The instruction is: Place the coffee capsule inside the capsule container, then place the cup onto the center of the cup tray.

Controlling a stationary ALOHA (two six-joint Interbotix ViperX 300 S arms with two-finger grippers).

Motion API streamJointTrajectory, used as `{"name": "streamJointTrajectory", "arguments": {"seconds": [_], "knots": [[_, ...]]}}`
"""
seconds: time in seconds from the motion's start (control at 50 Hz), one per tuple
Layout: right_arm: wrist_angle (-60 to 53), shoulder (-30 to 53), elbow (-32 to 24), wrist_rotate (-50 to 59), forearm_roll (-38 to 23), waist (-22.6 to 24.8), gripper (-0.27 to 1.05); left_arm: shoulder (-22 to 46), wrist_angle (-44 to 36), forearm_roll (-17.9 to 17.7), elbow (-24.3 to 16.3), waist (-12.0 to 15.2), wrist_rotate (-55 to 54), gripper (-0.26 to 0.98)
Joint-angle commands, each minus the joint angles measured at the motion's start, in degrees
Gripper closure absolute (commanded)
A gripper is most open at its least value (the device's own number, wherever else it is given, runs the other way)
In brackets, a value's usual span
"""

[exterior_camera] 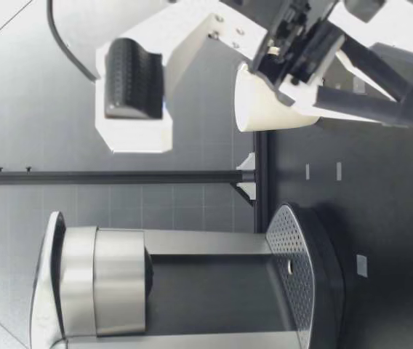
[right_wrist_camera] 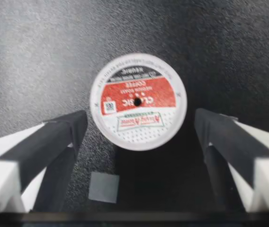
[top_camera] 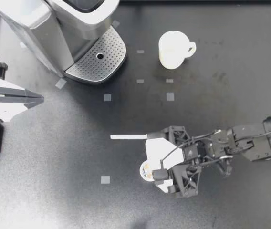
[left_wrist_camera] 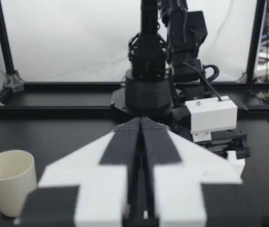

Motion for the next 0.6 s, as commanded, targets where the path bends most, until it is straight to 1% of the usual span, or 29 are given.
{"name": "streamJointTrajectory", "arguments": {"seconds": [0.0, 0.58], "knots": [[-0.53, -0.62, -1.49, -0.09, -0.09, 0.35, -0.16, 0.09, -0.35, 0.09, -0.79, 0.09, 0.0, 0.67], [-0.53, 0.97, -2.9, -0.09, -0.18, 0.35, -0.16, -0.09, -0.35, 0.09, -0.62, 0.09, -0.35, 0.67]]}}
